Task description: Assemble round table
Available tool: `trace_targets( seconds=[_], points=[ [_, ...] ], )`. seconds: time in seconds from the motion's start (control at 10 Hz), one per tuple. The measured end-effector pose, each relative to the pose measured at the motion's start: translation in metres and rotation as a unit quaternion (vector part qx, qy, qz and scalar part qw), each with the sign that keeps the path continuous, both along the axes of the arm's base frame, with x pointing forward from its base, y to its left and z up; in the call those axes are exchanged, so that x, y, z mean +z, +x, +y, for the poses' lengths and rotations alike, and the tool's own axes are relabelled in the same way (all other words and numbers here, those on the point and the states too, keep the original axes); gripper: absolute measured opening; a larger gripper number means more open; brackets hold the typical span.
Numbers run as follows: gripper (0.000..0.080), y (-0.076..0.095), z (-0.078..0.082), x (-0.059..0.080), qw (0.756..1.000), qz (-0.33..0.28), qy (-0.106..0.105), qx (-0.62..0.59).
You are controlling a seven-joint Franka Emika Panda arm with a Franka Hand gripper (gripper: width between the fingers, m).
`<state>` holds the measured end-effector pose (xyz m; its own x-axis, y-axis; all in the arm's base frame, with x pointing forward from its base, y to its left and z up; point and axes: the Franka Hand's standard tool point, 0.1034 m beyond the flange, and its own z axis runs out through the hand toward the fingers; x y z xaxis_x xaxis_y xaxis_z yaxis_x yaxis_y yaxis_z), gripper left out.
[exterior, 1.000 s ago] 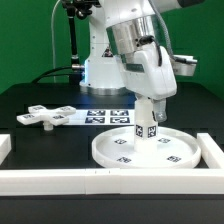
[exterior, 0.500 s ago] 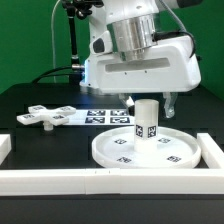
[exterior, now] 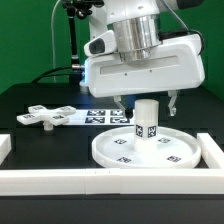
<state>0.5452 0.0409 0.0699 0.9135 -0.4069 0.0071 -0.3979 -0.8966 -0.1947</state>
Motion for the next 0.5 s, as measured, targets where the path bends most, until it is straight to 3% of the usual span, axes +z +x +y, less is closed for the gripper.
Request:
trace_targets(
  seconds=[0.5],
  points=[
    [0.0649, 0.0036, 0.0038, 0.0024, 0.965, -0.036, -0.053, 0.256]
  ],
)
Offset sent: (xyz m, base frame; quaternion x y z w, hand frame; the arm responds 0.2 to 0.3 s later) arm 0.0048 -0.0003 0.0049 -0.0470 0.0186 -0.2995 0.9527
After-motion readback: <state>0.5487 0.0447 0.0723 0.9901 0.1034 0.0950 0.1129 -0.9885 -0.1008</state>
